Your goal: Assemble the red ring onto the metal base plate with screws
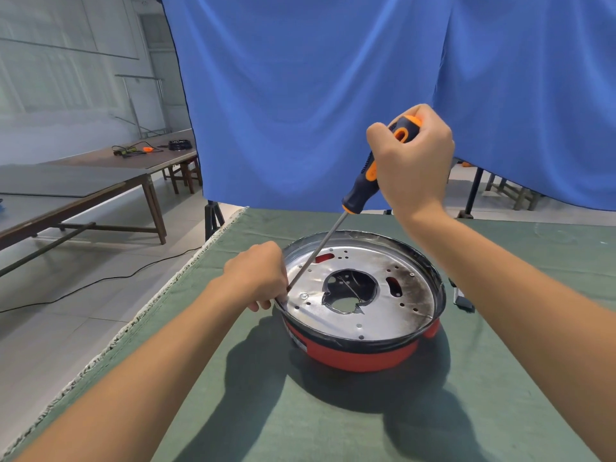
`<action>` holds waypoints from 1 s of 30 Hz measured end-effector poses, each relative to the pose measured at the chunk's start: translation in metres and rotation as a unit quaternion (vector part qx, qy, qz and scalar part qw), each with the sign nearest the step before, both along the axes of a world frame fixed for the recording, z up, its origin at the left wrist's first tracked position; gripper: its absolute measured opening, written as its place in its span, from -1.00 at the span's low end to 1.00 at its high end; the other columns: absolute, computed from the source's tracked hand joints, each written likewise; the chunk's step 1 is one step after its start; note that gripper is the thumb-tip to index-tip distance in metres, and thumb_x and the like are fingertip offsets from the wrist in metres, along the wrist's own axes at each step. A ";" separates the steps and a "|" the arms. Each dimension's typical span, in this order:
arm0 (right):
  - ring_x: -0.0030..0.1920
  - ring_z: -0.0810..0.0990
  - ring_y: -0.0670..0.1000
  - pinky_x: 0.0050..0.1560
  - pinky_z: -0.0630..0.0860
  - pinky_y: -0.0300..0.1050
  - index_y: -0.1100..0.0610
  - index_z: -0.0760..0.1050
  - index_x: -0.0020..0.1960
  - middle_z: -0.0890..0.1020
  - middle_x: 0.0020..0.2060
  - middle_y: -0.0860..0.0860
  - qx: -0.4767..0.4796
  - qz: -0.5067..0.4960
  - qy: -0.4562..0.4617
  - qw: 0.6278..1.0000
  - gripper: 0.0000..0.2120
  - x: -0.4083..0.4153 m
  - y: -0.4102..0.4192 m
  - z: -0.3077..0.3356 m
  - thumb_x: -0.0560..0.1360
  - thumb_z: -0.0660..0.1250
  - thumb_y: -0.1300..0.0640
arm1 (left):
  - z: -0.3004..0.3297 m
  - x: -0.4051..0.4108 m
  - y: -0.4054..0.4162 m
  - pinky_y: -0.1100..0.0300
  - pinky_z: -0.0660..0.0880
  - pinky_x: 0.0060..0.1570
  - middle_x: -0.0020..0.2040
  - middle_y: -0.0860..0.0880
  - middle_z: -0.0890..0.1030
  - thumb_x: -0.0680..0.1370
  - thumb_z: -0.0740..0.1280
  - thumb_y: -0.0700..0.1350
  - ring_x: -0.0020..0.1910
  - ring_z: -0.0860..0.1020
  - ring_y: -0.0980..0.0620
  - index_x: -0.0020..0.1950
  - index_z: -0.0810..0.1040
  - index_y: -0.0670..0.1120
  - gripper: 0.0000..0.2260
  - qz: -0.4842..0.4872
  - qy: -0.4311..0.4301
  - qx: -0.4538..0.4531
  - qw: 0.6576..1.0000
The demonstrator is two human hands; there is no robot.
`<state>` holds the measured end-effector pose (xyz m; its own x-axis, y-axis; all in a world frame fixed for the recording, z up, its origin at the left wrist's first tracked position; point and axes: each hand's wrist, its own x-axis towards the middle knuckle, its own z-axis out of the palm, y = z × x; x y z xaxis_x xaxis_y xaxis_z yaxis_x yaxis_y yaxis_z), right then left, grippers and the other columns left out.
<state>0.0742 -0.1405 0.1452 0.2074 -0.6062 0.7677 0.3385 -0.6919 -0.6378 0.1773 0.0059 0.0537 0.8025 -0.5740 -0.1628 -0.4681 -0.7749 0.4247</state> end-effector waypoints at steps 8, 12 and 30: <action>-0.52 0.27 -0.14 -0.48 0.23 -0.39 0.04 0.18 -0.39 0.27 -0.56 -0.14 -0.010 0.003 -0.004 1.000 -0.75 0.002 0.006 0.001 0.28 0.28 0.12 | -0.005 0.003 0.003 0.19 0.59 -0.40 -0.36 -0.10 0.68 0.34 0.49 -0.25 -0.34 0.68 -0.04 -0.28 0.66 -0.15 -0.95 0.005 0.009 -0.032 0.999; -0.52 0.28 -0.14 -0.49 0.23 -0.38 0.04 0.18 -0.38 0.27 -0.55 -0.13 -0.016 0.000 0.002 1.000 -0.74 0.004 0.009 0.000 0.29 0.29 0.14 | -0.007 0.002 0.005 0.22 0.54 -0.45 -0.38 -0.10 0.67 0.35 0.46 -0.28 -0.34 0.68 -0.03 -0.31 0.65 -0.16 -0.95 0.011 0.013 -0.048 0.999; -0.42 0.26 0.05 -0.42 0.25 -0.11 0.12 0.27 -0.31 0.30 -0.55 -0.06 -0.132 -0.014 0.106 0.985 -0.80 0.010 0.043 0.026 0.34 0.31 0.16 | -0.003 -0.007 0.003 0.10 0.63 -0.23 -0.38 -0.09 0.66 0.37 0.41 -0.24 -0.37 0.66 -0.11 -0.19 0.64 -0.17 -0.95 -0.022 -0.068 0.023 0.997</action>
<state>0.0842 -0.0971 0.1708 0.3662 -0.3979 0.8412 0.1966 -0.8505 -0.4879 0.1707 0.0085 0.0511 0.7933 -0.6035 -0.0804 -0.5529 -0.7693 0.3200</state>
